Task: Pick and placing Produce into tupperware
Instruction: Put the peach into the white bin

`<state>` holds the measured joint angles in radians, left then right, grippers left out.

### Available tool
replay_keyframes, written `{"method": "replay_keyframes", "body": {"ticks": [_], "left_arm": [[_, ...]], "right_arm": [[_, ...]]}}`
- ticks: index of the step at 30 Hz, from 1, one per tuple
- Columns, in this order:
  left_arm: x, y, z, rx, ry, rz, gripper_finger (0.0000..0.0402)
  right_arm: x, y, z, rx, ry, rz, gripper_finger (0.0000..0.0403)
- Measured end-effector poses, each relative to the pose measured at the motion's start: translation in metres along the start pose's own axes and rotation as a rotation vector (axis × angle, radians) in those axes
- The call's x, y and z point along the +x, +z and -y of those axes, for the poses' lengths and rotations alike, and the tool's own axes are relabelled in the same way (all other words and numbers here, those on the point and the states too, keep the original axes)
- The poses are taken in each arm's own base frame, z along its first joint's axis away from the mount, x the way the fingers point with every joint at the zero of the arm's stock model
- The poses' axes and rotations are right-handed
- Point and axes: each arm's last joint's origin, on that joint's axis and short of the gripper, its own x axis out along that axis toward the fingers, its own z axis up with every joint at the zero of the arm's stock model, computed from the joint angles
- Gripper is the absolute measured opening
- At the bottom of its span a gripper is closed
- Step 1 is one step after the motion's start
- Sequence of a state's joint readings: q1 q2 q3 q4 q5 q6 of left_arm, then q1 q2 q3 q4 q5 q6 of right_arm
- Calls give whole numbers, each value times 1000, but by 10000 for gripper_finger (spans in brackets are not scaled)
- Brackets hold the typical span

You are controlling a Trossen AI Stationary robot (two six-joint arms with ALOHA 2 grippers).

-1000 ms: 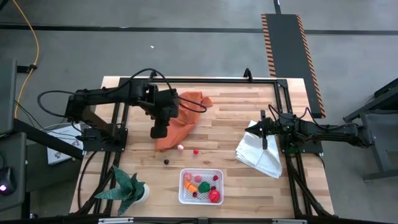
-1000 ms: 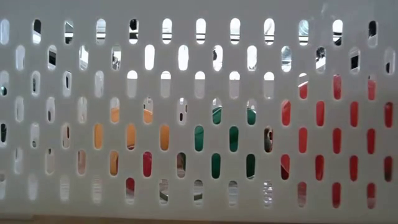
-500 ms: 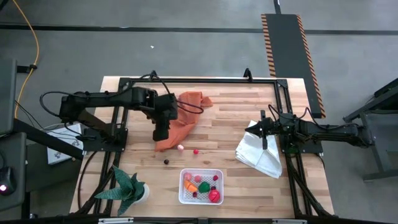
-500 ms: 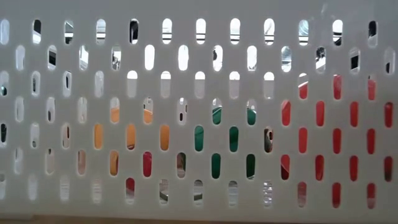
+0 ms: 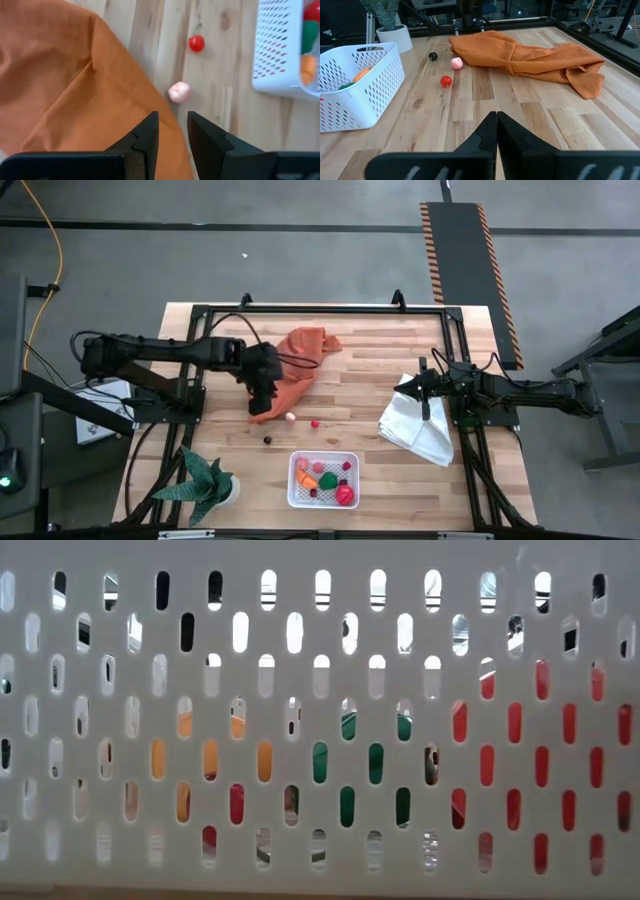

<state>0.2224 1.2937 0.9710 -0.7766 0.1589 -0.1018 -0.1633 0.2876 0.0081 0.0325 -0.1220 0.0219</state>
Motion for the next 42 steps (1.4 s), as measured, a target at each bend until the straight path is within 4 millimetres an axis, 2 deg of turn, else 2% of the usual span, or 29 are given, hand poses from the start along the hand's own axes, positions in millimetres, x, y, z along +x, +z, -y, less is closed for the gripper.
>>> {"method": "replay_keyframes", "body": {"ticks": [4,16,20,27,30,36,42], "left_arm": [[7,-10,-3,0,28,3,91],[26,-19,-6,79,10,40,98],[31,-23,-7,93,-9,42,123],[36,-26,-8,141,-8,52,199],[38,-27,-9,178,2,56,214],[49,-28,-10,203,4,28,211],[64,-27,-3,265,-17,3,192]], "right_arm": [[0,0,0,0,0,0,0],[0,0,0,0,0,-1,0],[0,0,0,0,0,-1,0],[0,0,0,0,0,0,0],[0,0,0,0,0,0,0],[0,0,0,0,0,-1,0],[0,0,0,0,0,0,0]]}}
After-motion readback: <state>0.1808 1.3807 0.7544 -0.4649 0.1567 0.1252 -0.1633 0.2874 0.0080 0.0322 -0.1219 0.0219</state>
